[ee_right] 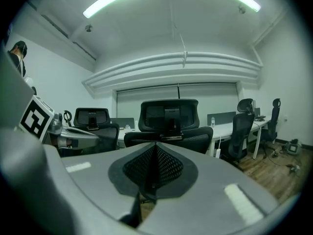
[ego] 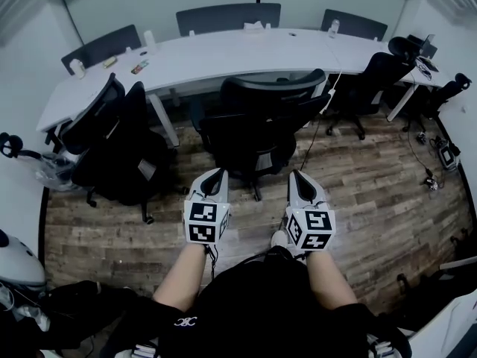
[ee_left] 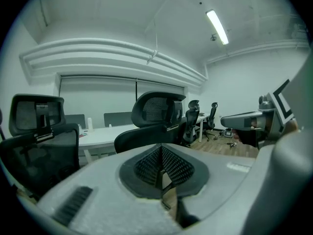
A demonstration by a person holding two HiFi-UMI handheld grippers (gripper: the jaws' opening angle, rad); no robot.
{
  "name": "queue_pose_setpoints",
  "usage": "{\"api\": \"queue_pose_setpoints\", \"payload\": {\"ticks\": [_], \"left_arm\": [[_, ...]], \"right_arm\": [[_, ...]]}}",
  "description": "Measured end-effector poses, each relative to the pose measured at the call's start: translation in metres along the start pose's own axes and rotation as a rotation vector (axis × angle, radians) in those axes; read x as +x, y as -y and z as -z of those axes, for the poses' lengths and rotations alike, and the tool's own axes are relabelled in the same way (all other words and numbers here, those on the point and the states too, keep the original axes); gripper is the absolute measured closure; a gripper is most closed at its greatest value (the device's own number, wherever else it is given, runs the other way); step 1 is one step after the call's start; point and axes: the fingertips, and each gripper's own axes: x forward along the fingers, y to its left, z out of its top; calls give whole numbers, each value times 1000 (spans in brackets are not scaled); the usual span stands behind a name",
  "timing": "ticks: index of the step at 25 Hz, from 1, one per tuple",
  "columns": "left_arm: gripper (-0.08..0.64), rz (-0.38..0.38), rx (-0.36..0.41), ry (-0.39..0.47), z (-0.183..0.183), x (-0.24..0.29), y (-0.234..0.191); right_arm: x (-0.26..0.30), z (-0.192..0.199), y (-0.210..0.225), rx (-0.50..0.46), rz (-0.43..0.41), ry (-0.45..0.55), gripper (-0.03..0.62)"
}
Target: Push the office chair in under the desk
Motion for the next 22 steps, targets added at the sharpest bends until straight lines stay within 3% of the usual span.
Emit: {"api": "queue_pose_setpoints", "payload": {"ticks": [8,12,18,22], "left_arm": [[511,-60,74,-14,-31,77,-13],[474,-98,232,-64,-35,110,-17],[414,-87,416,-200,-26,153,-38],[378,-100,603,-297,-18,171,-59]], "right_arm": [[62,-4,58,6,-55,-37,583],[89,-3,86,-32,-98,-77,571],[138,-15,131,-269,-229,-125,512],[169,-19,163,-484,-358,-158,380]]}}
